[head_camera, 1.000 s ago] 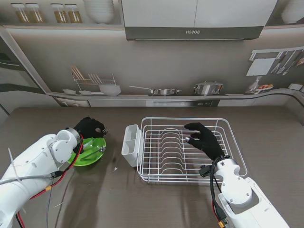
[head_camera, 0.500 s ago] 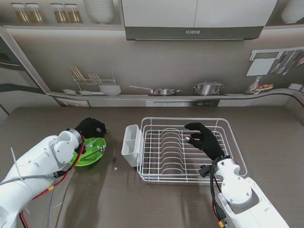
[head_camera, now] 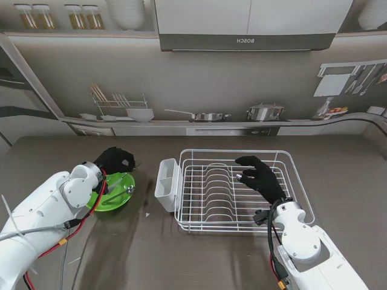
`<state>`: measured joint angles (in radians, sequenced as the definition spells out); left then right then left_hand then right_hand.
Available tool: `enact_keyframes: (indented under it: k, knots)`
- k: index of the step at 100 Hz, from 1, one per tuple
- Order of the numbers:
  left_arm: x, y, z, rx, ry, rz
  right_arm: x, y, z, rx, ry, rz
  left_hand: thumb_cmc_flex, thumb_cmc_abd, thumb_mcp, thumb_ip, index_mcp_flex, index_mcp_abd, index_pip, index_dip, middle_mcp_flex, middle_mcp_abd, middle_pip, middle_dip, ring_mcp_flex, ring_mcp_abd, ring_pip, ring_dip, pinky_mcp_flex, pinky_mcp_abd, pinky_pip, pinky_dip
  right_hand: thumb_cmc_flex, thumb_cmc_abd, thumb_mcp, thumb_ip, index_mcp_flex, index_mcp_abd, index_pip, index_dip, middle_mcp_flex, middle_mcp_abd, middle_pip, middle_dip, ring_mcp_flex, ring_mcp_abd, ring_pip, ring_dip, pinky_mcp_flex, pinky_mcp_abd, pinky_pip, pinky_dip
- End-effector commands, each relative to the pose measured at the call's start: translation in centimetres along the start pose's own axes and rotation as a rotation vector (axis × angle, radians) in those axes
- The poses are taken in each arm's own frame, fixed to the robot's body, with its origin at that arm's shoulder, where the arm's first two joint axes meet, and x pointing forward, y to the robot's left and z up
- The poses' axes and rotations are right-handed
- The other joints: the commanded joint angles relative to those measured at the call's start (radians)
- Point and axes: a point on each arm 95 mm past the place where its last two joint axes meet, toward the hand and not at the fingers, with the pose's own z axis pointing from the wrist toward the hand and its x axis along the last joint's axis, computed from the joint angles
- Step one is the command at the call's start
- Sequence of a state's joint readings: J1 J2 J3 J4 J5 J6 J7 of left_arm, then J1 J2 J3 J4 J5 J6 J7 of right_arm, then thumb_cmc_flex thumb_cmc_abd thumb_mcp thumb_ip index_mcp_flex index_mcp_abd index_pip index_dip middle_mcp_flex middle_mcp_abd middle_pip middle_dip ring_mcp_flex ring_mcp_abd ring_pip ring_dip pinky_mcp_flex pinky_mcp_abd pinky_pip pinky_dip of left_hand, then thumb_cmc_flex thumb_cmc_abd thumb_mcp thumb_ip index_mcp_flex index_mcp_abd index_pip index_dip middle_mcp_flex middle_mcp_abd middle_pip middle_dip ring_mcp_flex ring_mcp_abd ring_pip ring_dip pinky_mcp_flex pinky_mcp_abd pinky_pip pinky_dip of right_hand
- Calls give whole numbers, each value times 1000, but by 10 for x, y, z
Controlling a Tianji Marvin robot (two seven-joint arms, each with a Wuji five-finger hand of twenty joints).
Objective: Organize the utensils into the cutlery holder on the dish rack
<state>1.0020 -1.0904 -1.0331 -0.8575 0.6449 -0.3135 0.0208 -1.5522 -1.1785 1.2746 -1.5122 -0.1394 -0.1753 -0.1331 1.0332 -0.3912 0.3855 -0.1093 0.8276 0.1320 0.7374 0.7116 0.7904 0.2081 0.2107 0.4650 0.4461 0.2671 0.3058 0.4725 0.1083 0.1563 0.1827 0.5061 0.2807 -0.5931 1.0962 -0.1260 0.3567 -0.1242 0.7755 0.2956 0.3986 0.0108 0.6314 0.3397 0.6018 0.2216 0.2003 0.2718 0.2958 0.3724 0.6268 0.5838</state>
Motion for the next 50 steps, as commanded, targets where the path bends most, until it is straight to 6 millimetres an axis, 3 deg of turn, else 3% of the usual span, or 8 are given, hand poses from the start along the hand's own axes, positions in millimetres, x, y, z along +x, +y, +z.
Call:
enact_keyframes:
  k: [1, 50]
  knots:
    - [1, -3, -1, -9, 9, 4, 0, -4, -1, 16, -1, 7, 88, 65, 1, 1, -5, -17, 105, 62, 13, -15, 15, 22, 13, -17, 15, -1, -4, -1, -5, 12, -19, 25, -8, 21, -2, -3, -18, -21, -2, 0, -9, -12, 21, -10, 8, 9, 4, -10, -23, 19]
    - [13, -33, -21, 12, 78, 32, 0, -4, -1, 18, -4, 9, 96, 82, -12, -8, -23, -5, 135, 118, 19, -14, 33, 54, 10, -27, 13, -2, -10, -6, -6, 12, -20, 29, -9, 21, -6, -4, -18, -22, -6, 2, -9, -13, 19, -11, 6, 9, 3, -11, -26, 21]
